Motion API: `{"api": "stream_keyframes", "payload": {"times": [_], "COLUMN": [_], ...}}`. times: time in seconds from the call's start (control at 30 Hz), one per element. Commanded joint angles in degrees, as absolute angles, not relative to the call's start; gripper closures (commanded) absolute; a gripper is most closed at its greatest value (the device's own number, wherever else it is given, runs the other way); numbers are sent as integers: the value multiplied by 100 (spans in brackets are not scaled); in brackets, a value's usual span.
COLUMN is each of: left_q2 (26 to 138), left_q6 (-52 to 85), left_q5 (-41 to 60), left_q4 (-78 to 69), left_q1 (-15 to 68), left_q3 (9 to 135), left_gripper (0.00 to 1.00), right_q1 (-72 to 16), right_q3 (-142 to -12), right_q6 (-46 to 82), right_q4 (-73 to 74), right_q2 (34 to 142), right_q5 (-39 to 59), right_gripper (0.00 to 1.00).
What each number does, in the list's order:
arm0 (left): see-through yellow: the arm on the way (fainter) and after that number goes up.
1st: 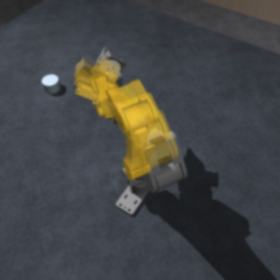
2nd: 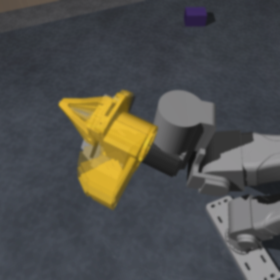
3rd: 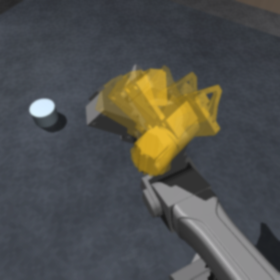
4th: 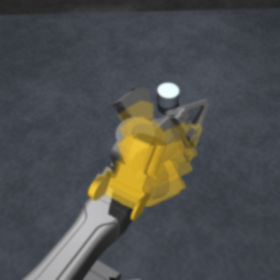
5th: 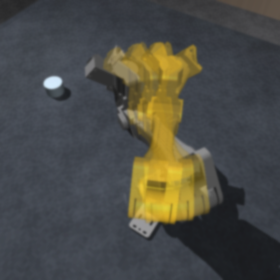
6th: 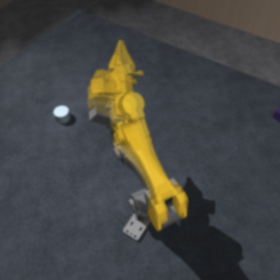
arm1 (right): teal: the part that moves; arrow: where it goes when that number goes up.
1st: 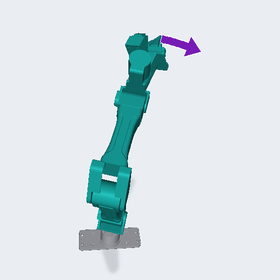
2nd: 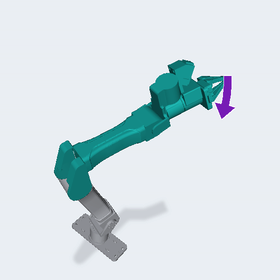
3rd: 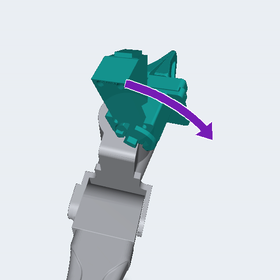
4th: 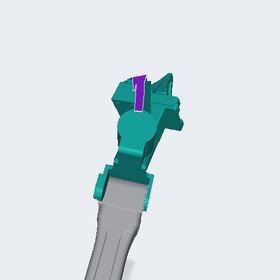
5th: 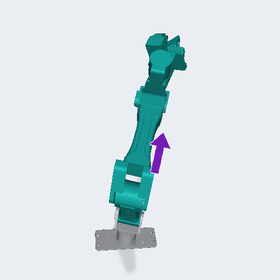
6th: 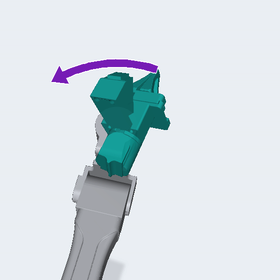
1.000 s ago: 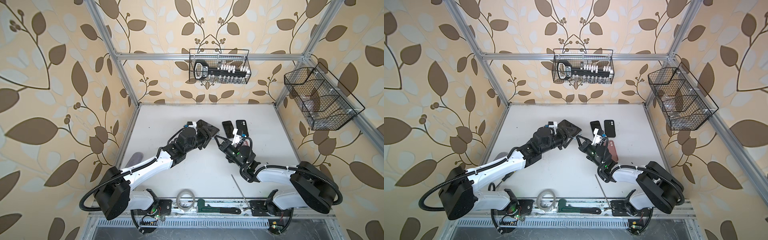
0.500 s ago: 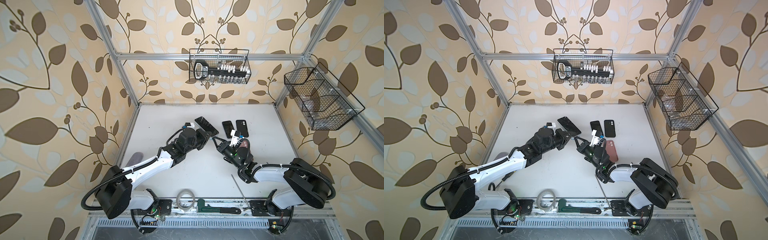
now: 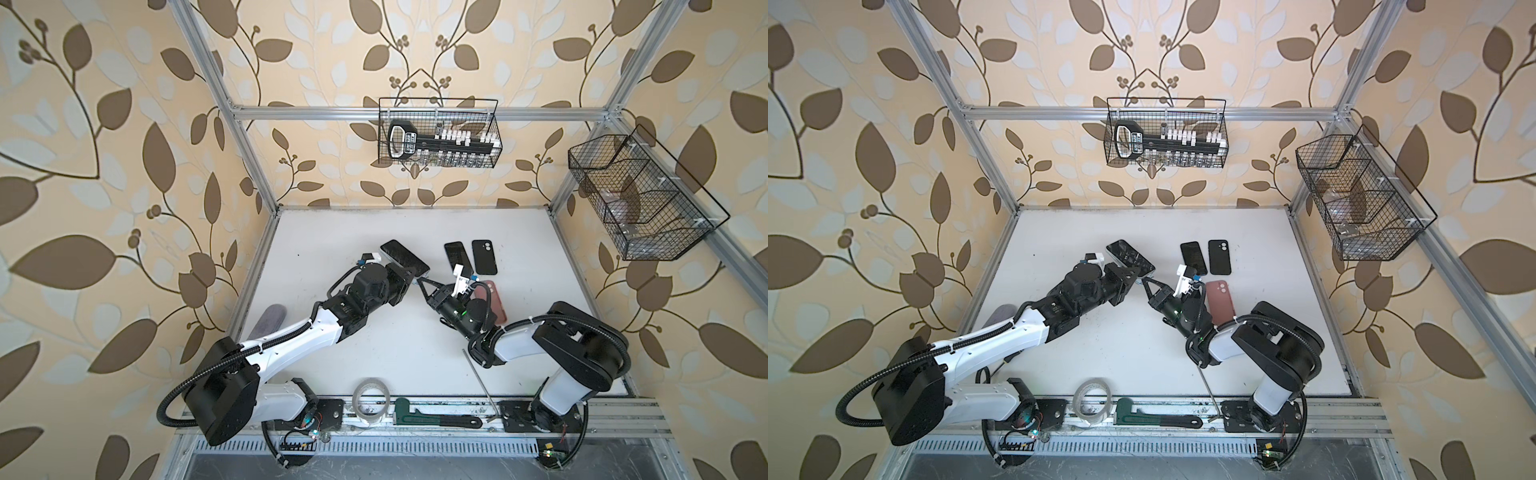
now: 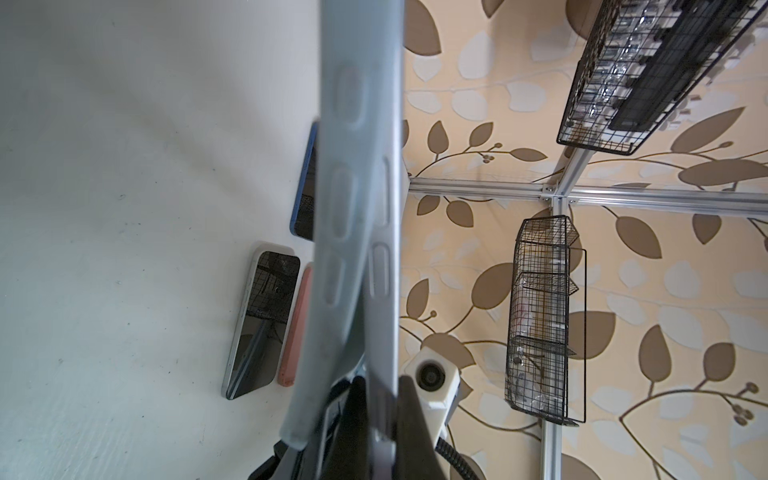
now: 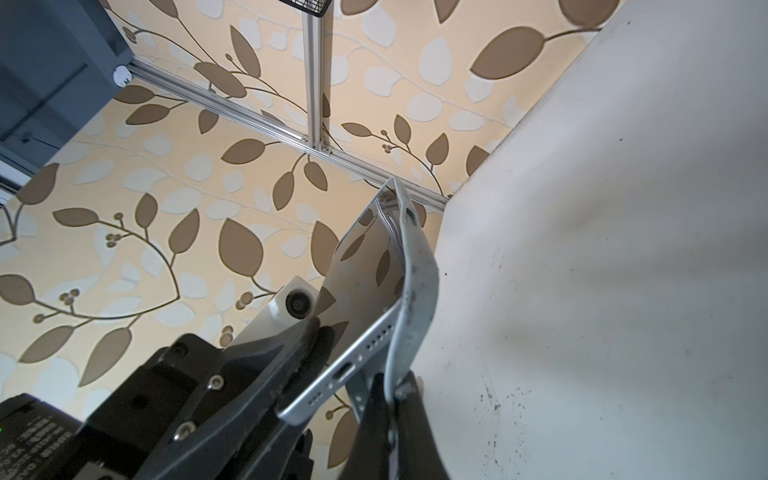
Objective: Take the phone out of the phone case
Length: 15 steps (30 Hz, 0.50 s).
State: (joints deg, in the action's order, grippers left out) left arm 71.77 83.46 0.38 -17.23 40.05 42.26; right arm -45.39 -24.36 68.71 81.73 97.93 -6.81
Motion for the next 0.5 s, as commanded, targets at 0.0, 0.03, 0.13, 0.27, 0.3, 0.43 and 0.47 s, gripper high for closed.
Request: {"api": "stream_keyframes", "payload": {"times": [0.0,0.03,0.13,0.27,0.3,0.43,0.47], "left_q2": [6528,6501,6422,6331,6292,6145,6111], "left_q6": [8600,8628,8751,8789,8789,8807,8802], "left_q5": [-481,-483,-487,-485,-490,-569,-570], "left_q4": [-3187,-3239,-3491,-3618,-3641,-3805,-3859], "left_q1": [3902,3907,3898,3859,3850,3771,3753], "left_q3": [4440,4432,4369,4364,4357,4268,4263], "left_gripper": [100,100,100,100,100,100,100], "right_q1": [-4584,-4583,-4576,-4551,-4527,-4465,-4468], "right_q3": [-2149,-2161,-2172,-2169,-2138,-2059,-2057], "right_q6": [6942,6908,6847,6896,6971,7186,7221], "right_q4": [8065,7978,7824,7758,7805,8251,8358], "right_q2": [10124,10112,10103,10219,10290,10652,10747], "right_q5": [-595,-603,-632,-659,-659,-650,-642], "right_gripper": [100,100,100,100,100,100,100]}}
